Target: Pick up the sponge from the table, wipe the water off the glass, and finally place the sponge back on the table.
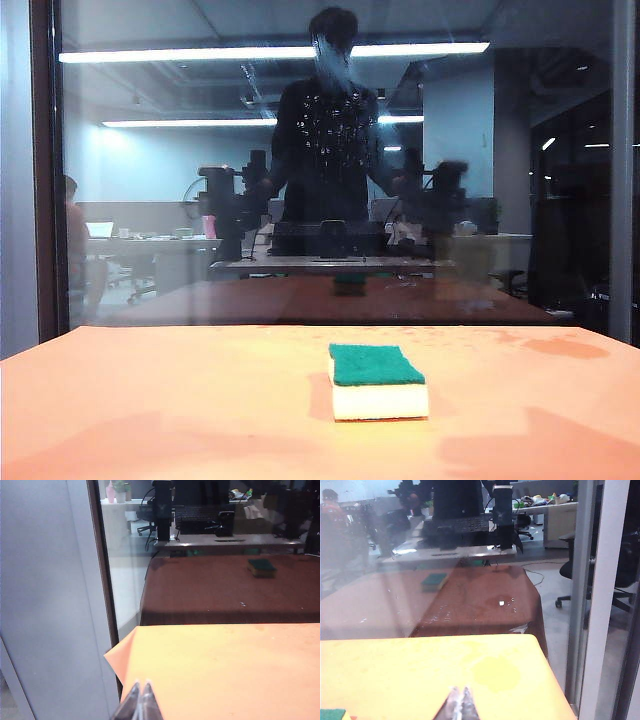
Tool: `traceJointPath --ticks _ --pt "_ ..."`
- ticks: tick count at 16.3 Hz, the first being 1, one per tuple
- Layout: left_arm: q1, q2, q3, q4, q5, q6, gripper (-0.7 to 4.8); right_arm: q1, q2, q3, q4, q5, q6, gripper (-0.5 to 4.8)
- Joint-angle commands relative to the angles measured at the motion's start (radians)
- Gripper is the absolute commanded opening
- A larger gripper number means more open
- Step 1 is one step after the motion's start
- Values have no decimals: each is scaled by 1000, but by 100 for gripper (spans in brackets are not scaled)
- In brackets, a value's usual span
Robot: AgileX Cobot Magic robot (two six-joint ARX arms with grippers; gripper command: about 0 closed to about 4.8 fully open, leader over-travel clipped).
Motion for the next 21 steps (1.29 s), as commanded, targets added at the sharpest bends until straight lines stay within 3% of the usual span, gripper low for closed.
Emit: traceJointPath --ticks 1,9,12,14,16,21 --pt "0 1 2 13 0 -3 -6 1 0 4 17 0 -3 -5" --pt "0 1 2 13 0 -3 -6 1 -1 5 24 -1 0 -6" --pt "0 1 2 13 12 -8 -6 1 -1 6 77 -5 121 -6" --pt "0 1 4 17 112 -11 -6 1 0 24 81 -43 141 -6" --pt "0 1 6 20 237 -11 -6 1 1 80 -19 -49 171 -6" --pt "0 1 6 14 525 -121 -6 1 18 272 -277 -54 171 -6"
